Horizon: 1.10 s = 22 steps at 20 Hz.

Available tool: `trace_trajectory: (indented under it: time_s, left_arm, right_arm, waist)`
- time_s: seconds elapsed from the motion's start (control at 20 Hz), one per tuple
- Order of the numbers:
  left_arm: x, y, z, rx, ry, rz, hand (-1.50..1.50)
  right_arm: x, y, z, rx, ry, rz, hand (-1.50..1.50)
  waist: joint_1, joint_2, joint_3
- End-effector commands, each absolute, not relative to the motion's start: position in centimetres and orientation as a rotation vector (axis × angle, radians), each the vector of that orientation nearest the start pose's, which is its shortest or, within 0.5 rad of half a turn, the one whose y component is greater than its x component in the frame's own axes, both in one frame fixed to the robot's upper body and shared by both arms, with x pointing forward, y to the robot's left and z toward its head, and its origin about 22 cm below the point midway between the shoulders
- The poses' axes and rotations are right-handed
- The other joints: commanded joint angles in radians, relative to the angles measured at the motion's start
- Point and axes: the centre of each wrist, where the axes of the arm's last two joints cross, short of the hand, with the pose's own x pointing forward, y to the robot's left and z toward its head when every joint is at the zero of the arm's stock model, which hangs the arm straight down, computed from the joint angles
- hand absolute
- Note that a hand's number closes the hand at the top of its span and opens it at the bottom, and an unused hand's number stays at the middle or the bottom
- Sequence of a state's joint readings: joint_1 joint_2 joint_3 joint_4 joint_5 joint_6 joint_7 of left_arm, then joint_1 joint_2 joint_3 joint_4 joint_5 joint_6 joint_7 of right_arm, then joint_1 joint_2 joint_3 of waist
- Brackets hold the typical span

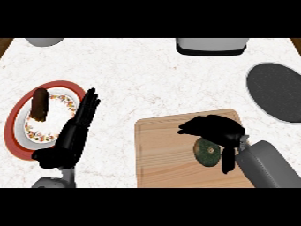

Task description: Pick the squash from the cutting board and place it in the pan

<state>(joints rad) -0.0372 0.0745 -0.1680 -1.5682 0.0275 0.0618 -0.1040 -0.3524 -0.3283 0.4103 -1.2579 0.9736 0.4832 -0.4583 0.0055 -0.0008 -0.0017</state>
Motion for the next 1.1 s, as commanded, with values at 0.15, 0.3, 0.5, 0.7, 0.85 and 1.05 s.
trace_trajectory:
  time_s: [0.15,0.3,0.5,0.7,0.85,1.05]
  left_arm:
    - [24.4,21.6,0.4,-0.071,-1.695,-0.131,0.00]
    - [24.6,20.1,0.2,-0.080,-1.690,-0.140,0.00]
    - [25.3,19.7,1.0,-0.070,-1.698,-0.134,0.00]
    - [25.4,20.5,1.4,-0.071,-1.701,-0.136,0.00]
    - [25.3,21.4,1.5,-0.051,-1.713,-0.121,0.00]
    - [23.8,21.9,-0.2,-0.019,-1.682,-0.081,0.00]
  right_arm:
    - [30.0,-19.4,-2.1,-0.108,-1.328,2.047,1.50]
    - [30.3,-18.4,-2.1,-0.134,-1.351,2.039,1.50]
    - [29.7,-19.5,-2.0,-0.154,-1.441,2.002,1.50]
    - [31.3,-20.4,-0.3,-0.211,-1.580,1.914,1.50]
    - [30.8,-21.0,0.4,-0.378,-1.510,1.668,1.50]
    - [30.2,-22.5,-0.2,-0.601,-1.313,1.271,1.50]
  waist:
    - [0.002,0.002,0.002]
    - [-0.001,0.001,0.002]
    - [-0.005,0.000,0.002]
    - [-0.003,0.001,0.002]
    - [-0.021,-0.004,0.001]
    - [-0.058,-0.013,-0.001]
